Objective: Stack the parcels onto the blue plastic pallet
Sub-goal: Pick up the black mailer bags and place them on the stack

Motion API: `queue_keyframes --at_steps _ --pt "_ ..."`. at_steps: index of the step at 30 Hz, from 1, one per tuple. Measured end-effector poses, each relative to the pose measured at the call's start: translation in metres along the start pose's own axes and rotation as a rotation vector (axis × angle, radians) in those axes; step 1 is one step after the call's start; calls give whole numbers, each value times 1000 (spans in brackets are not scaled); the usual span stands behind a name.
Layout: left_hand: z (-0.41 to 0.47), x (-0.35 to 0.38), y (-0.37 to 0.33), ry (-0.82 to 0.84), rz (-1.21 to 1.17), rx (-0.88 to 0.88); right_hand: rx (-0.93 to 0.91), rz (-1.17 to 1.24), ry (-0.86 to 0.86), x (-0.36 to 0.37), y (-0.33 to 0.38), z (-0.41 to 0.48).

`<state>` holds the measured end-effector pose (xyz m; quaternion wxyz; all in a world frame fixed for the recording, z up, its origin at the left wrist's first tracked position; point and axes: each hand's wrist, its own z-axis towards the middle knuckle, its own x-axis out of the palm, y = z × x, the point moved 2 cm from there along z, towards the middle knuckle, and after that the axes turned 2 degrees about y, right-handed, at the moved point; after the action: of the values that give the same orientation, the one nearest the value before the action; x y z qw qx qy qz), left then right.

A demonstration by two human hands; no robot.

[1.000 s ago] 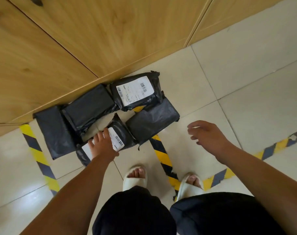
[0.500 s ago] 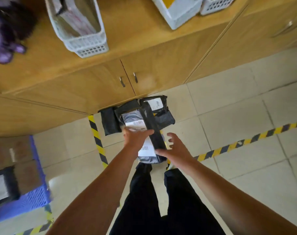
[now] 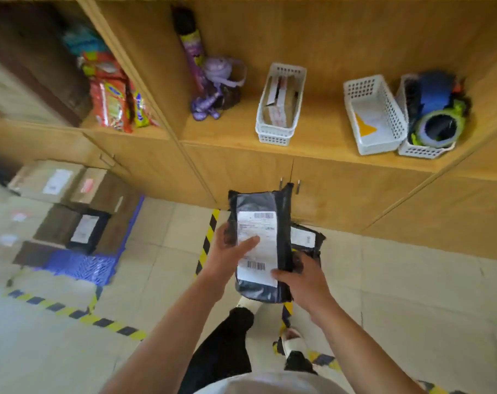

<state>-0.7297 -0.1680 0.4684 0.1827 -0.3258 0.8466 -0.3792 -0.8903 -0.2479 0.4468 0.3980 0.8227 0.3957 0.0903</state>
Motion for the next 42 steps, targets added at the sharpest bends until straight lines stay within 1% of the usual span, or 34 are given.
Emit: queue_keyframes --at_steps 2,3,6,9,11,14,19,22,27,34,40,42 --pt "-30 -35 23 -109 -114 -22 32 61 138 13 -2 -7" --pt "-44 -52 35 -126 -156 -63 41 77 207 22 -2 -12" --pt "-89 -102 68 -92 -264 -171 40 24 398 58 8 -35" --pt "-127 -156 91 -123 -376 -153 20 -93 561 109 24 -53" --pt "-146 -194 107 -141 -465 -114 14 -153 632 150 35 -62" --pt "-165 -255 132 -183 -560 -82 -1 -244 680 222 46 -72" --pt "-194 -373 177 -298 -628 -62 -2 -369 749 360 52 -95" --pt "-211 -439 201 -329 -647 -74 15 -418 773 437 51 -116" --pt "-209 -528 220 -382 -684 -84 58 -455 768 532 61 -130" --pt "-147 -639 206 -394 -696 -123 101 -435 754 647 94 -79" --pt "-91 -772 164 -471 -640 -217 233 -382 781 754 137 -26" --pt "-74 -818 142 -469 -614 -191 266 -321 806 789 153 -14"
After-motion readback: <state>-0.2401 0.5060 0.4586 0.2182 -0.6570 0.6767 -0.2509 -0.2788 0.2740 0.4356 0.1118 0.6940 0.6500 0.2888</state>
